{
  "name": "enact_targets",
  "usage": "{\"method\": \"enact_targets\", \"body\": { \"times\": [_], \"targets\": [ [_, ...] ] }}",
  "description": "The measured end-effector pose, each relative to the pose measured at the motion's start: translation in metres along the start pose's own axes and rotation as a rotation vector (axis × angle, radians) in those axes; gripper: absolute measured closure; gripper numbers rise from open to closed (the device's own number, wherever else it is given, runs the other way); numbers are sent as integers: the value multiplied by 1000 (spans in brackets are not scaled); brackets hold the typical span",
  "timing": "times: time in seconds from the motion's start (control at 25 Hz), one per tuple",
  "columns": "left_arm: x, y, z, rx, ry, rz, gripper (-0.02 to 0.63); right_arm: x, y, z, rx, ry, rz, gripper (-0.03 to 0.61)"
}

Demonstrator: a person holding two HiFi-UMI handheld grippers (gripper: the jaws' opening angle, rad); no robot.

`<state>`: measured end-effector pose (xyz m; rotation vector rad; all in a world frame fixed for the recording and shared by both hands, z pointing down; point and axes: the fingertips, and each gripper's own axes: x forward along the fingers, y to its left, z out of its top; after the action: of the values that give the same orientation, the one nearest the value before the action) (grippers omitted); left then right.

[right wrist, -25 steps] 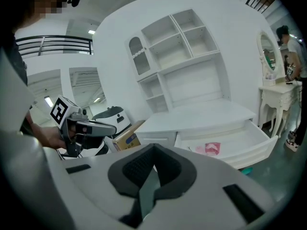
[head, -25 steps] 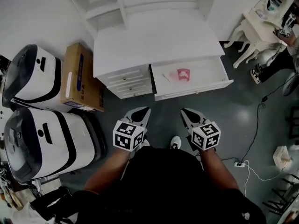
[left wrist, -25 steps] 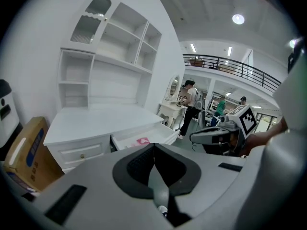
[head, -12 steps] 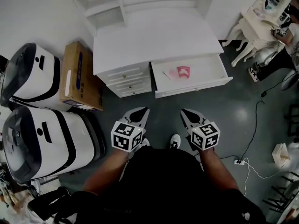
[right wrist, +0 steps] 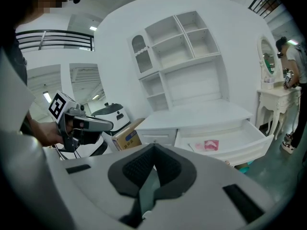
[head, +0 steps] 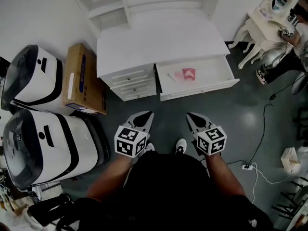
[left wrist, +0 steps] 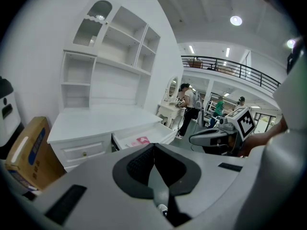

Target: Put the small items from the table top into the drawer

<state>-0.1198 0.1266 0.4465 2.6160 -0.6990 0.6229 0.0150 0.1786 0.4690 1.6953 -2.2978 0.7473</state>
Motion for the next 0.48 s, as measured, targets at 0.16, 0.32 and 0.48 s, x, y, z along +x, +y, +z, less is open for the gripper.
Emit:
{"method": "enact_targets", "body": {
  "times": [0.16, 0.32, 0.48],
  "targets": [
    [-1, -3, 0, 4, -2, -7, 603, -1, 2, -1, -1, 2, -3, 552],
    [-2, -4, 0, 2, -7, -8, 603, -2, 3, -1, -3, 1, -1, 552],
    [-3, -3, -1, 0, -13, -6, 603, -3, 4, -2, -9, 1, -4, 552]
  ]
}}
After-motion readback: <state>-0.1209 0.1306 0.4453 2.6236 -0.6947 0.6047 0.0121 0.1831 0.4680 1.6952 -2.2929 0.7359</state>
